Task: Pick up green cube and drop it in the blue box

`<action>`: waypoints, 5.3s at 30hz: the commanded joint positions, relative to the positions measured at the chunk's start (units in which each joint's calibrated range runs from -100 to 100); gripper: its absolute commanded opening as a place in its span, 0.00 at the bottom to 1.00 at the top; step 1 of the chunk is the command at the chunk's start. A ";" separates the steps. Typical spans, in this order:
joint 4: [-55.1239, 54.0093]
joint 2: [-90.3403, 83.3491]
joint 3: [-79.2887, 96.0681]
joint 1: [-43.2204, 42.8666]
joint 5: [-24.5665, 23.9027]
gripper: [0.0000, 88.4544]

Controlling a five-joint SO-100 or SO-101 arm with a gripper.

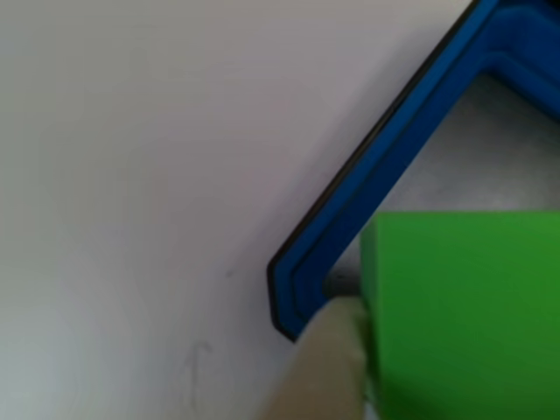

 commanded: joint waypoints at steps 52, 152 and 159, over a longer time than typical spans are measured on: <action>-0.19 0.63 -2.80 6.29 -0.24 0.20; -46.01 -129.59 139.66 -38.94 0.05 0.19; -45.93 -129.25 139.57 -39.73 0.15 0.18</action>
